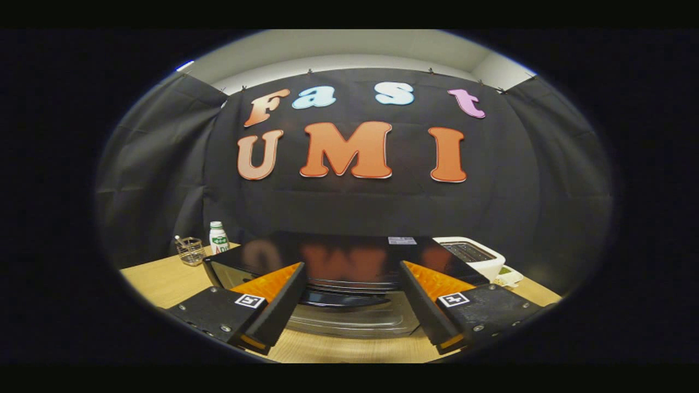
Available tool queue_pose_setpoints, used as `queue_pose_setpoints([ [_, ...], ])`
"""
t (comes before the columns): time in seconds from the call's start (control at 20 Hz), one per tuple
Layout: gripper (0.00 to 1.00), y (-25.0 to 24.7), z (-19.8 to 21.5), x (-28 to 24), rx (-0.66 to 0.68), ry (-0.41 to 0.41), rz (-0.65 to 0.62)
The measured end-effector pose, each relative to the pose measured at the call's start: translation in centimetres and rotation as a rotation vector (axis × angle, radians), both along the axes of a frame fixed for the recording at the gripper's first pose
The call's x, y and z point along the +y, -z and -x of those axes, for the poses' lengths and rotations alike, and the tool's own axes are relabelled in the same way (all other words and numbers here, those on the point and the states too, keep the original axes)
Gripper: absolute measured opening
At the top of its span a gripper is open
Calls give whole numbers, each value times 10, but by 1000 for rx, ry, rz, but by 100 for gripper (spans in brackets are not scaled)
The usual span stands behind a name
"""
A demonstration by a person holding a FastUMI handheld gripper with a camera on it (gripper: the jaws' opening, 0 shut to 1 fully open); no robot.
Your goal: Open the toaster oven, put the food inside, and close the toaster oven door.
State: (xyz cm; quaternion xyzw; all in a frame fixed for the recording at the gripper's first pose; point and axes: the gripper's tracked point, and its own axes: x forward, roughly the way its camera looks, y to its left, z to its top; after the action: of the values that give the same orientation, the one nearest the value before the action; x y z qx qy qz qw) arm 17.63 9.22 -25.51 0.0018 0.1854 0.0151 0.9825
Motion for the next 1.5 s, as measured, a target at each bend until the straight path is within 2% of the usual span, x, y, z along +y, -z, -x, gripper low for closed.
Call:
queue_pose_setpoints([
  [0.4,95,0,6,13,-16,-21,-42],
  [0.65,79,-6,39,23,-65,-89,-95],
  [0.75,76,-5,60,23,-45,-115,-95],
  [1.05,75,32,132,29,173,-203,-172],
  [1.35,76,80,183,26,343,-203,-189],
  [1.5,76,93,192,16,361,-186,-129],
])
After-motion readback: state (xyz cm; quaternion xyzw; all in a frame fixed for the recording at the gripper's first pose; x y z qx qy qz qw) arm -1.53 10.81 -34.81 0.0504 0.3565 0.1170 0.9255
